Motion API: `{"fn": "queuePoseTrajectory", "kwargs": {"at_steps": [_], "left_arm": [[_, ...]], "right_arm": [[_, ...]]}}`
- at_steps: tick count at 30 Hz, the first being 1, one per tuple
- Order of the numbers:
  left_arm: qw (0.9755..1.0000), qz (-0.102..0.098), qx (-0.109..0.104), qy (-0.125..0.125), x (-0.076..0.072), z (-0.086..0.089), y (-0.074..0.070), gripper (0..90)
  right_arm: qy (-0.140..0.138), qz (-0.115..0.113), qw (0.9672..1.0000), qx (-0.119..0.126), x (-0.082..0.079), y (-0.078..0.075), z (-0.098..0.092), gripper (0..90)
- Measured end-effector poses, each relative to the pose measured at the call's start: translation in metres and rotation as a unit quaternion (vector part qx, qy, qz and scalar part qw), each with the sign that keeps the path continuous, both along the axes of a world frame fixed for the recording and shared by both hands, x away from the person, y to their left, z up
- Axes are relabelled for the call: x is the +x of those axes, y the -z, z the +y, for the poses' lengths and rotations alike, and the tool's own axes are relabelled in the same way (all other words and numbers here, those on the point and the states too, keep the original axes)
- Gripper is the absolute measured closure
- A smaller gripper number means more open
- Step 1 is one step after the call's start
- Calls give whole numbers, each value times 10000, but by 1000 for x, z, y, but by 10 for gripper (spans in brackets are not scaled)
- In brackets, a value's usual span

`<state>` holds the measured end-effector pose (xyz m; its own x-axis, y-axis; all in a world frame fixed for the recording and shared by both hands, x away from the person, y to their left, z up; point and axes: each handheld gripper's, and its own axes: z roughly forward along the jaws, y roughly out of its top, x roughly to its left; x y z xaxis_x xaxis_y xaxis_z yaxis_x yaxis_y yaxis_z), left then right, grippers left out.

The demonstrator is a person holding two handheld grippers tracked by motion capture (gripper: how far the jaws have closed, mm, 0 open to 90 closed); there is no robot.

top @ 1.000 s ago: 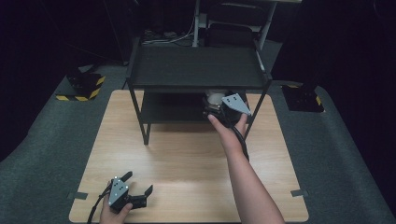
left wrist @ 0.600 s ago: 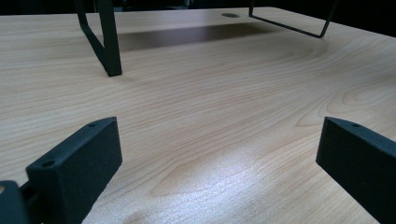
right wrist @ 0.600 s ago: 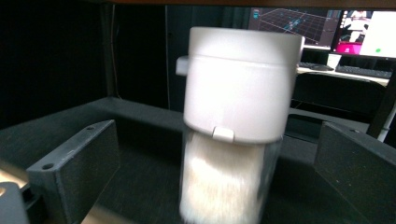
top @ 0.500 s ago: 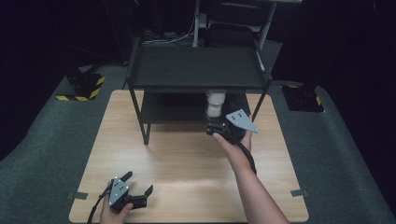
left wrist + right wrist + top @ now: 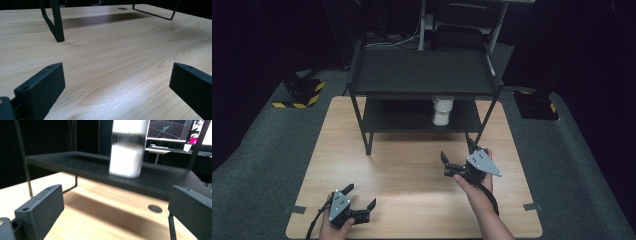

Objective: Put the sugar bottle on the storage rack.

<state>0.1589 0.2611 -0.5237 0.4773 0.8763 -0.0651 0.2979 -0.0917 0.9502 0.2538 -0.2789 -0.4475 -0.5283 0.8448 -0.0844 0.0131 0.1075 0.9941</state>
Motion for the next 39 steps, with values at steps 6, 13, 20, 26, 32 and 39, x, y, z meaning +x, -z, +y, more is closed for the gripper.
{"fn": "queuePoseTrajectory", "kwargs": {"at_steps": [6, 13, 20, 26, 32, 39], "left_arm": [[10000, -23, -5, -7, -1, 0, 1, 5], [10000, -39, -3, -20, -1, -1, 1, 5], [10000, -57, -8, -32, -2, -1, 2, 5], [10000, -53, -11, -33, -2, -1, 2, 5], [10000, -48, -15, -22, -2, -1, 1, 5], [10000, -56, -2, -15, -2, -1, 1, 5]], "right_arm": [[-46, 83, 9999, -57, -23, 23, -18, 0], [58, 319, 9994, -119, -43, 48, -35, 0], [132, 485, 9986, -185, -56, 64, -46, 0], [229, 620, 9976, -181, -59, 71, -50, 0], [291, 726, 9964, -311, -61, 76, -51, 0], [360, 944, 9939, -449, -59, 74, -50, 0]]}}
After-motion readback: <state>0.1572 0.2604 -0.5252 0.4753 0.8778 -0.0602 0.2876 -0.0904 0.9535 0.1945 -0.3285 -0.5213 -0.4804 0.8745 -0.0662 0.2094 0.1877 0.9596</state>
